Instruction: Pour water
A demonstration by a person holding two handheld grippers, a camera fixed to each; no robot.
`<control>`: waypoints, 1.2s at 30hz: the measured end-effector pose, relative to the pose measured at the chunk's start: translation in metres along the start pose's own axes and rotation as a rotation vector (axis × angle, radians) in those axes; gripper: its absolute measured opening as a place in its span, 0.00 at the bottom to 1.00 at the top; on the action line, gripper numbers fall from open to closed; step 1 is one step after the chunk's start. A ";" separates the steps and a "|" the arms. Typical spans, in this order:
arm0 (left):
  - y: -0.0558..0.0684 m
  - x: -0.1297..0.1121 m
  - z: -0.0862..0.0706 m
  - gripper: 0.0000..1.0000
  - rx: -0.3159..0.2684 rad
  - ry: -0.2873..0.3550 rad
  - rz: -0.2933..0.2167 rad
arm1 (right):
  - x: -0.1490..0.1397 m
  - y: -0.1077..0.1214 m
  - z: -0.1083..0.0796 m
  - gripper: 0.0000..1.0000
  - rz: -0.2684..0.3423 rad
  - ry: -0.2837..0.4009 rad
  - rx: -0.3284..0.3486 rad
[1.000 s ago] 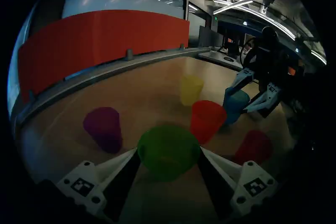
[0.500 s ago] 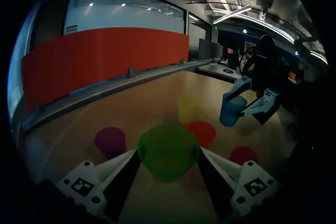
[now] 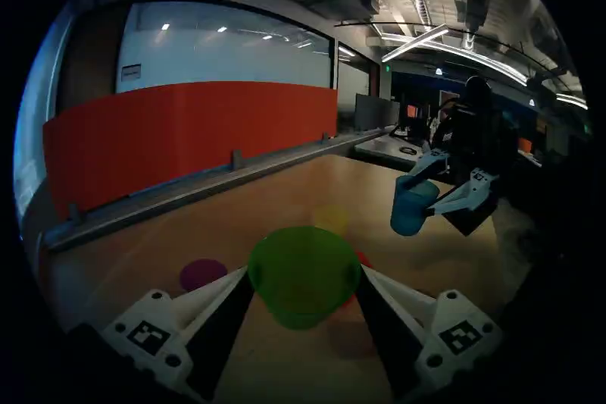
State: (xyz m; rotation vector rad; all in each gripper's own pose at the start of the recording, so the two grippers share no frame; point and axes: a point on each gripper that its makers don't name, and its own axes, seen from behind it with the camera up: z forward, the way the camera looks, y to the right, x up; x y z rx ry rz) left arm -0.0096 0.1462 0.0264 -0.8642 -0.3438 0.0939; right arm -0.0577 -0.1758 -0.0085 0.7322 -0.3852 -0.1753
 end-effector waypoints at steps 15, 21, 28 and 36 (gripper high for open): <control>0.009 0.030 -0.013 0.88 -0.001 0.073 0.012 | 0.026 -0.007 -0.008 0.89 -0.017 0.062 -0.001; 0.013 0.039 -0.014 0.88 -0.002 0.097 0.015 | 0.036 -0.007 -0.010 0.89 -0.012 0.091 -0.004; 0.016 0.046 -0.014 0.88 -0.006 0.118 0.009 | 0.047 -0.006 -0.013 0.89 0.000 0.136 -0.010; 0.019 0.050 -0.014 0.88 -0.011 0.129 0.013 | 0.059 -0.004 -0.016 0.90 0.013 0.195 -0.013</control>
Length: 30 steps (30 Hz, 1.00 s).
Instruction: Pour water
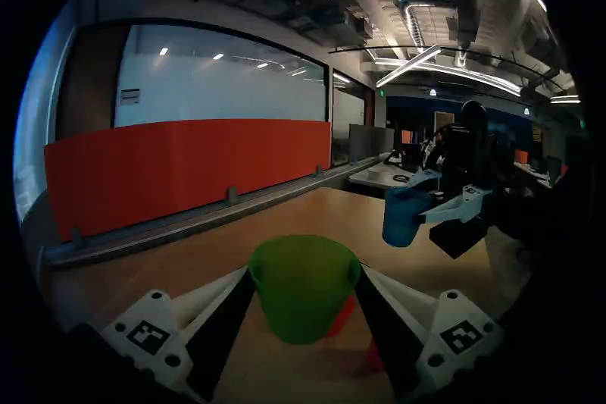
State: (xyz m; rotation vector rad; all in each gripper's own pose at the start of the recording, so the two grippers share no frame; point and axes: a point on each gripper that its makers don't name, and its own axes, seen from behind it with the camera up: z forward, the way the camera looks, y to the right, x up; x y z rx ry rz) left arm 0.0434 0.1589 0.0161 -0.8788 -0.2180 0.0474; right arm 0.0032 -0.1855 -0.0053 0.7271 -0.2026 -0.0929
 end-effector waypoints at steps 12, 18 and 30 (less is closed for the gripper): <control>0.007 0.005 0.001 0.88 -0.015 0.014 0.006 | 0.012 0.007 0.001 0.90 0.022 0.066 -0.013; 0.005 0.004 0.000 0.88 -0.009 0.016 0.008 | 0.017 0.005 0.002 0.90 0.013 0.069 -0.005; 0.009 -0.001 -0.001 0.88 -0.003 0.014 0.017 | 0.034 0.001 0.001 0.90 -0.036 0.067 0.012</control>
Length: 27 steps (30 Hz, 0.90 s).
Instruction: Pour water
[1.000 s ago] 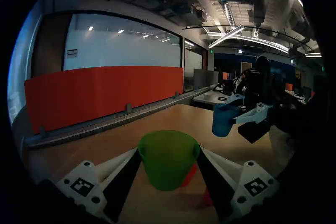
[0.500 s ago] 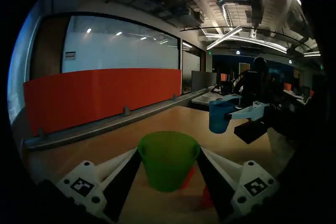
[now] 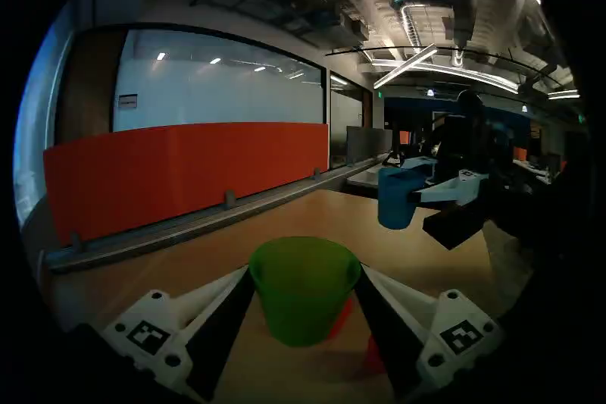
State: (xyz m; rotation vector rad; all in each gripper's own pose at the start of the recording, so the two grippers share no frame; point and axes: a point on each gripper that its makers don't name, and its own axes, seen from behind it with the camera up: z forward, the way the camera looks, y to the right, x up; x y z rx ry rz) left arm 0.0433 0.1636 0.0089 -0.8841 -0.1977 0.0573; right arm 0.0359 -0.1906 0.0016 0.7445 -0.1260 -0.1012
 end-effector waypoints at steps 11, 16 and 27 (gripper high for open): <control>0.011 -0.004 0.005 0.88 -0.005 -0.001 0.011 | 0.023 -0.004 0.007 0.90 -0.106 -0.003 0.011; 0.019 -0.005 0.007 0.88 -0.016 0.002 0.007 | 0.033 -0.007 0.013 0.90 -0.156 -0.004 0.019; 0.028 -0.009 0.011 0.88 -0.034 0.010 -0.004 | 0.054 -0.010 0.025 0.90 -0.262 0.002 0.032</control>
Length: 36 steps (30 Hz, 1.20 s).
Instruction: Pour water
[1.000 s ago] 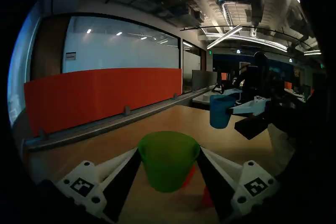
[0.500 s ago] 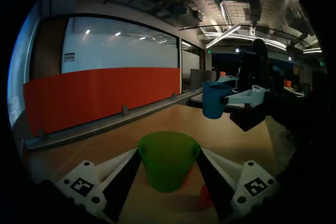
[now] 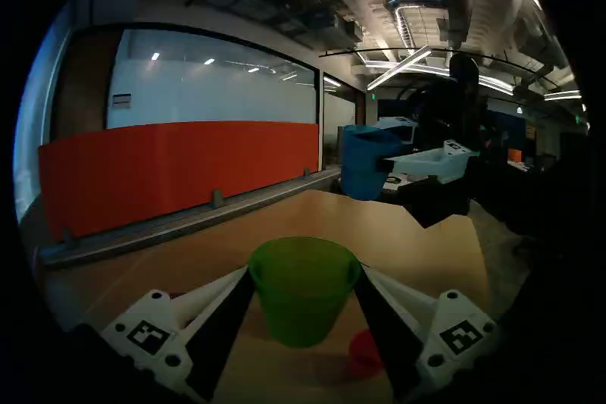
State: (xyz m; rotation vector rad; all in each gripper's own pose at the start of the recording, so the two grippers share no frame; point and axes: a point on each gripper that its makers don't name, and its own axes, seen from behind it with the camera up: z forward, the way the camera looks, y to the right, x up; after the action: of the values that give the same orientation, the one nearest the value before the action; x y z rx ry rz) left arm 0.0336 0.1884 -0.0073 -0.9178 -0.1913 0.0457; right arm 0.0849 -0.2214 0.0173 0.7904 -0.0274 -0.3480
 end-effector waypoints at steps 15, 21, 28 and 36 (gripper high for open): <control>0.012 0.004 0.009 0.88 -0.030 0.016 -0.008 | 0.025 0.004 0.016 0.90 -0.144 0.009 0.007; 0.017 0.007 0.011 0.88 -0.042 0.022 -0.004 | 0.033 0.004 0.023 0.90 -0.203 0.007 0.008; 0.021 0.010 0.015 0.88 -0.053 0.030 -0.004 | 0.041 0.003 0.030 0.90 -0.277 0.003 0.007; 0.027 0.013 0.018 0.88 -0.068 0.038 -0.005 | 0.054 0.003 0.037 0.90 -0.361 0.006 0.004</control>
State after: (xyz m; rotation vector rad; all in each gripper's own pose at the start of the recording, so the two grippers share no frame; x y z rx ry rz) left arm 0.0440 0.2201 -0.0161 -0.9852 -0.1605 0.0173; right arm 0.1307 -0.2620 0.0399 0.8001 0.1219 -0.6876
